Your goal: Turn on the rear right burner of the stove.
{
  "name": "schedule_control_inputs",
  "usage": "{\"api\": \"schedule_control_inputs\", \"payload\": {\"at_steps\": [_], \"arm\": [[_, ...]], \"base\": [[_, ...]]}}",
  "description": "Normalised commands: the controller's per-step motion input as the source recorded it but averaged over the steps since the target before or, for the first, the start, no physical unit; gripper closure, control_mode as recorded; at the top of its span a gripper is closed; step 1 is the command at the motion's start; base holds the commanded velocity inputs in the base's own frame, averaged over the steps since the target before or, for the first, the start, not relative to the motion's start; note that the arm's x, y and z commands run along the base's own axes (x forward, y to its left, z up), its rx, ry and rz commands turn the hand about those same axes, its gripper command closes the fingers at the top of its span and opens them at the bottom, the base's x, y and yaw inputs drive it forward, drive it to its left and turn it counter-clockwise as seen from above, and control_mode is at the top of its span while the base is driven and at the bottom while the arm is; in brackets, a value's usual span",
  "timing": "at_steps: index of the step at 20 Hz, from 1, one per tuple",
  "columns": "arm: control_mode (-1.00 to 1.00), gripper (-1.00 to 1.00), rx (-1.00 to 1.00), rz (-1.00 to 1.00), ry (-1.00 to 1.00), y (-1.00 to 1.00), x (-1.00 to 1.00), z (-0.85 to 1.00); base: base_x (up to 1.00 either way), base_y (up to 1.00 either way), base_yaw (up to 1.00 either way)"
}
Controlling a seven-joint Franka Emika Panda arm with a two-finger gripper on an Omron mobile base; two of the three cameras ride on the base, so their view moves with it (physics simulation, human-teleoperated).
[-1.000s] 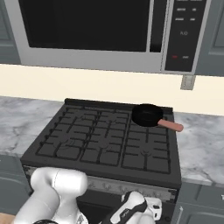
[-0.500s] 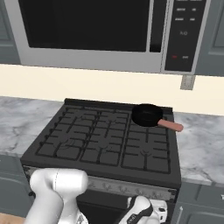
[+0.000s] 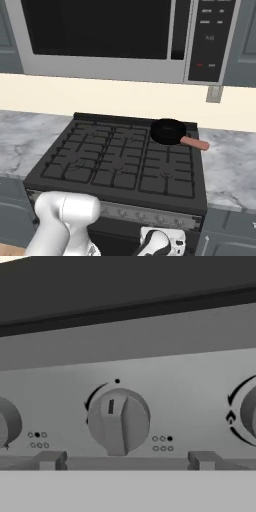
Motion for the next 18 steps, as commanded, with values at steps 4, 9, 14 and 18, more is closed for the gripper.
{"api": "schedule_control_inputs", "payload": {"at_steps": [4,9,14,18], "arm": [[-1.0,-1.0,0.03,0.0,-0.01,0.12,0.01,0.19],[-1.0,1.0,0.03,0.0,0.01,-0.05,0.06,0.47],[-1.0,1.0,0.0,0.0,0.02,-0.01,0.18,0.22],[-1.0,1.0,0.0,0.0,0.01,0.0,0.18,-0.23]], "base": [[0.0,0.0,0.0],[0.0,0.0,0.0],[0.0,0.0,0.0],[0.0,0.0,0.0]]}}
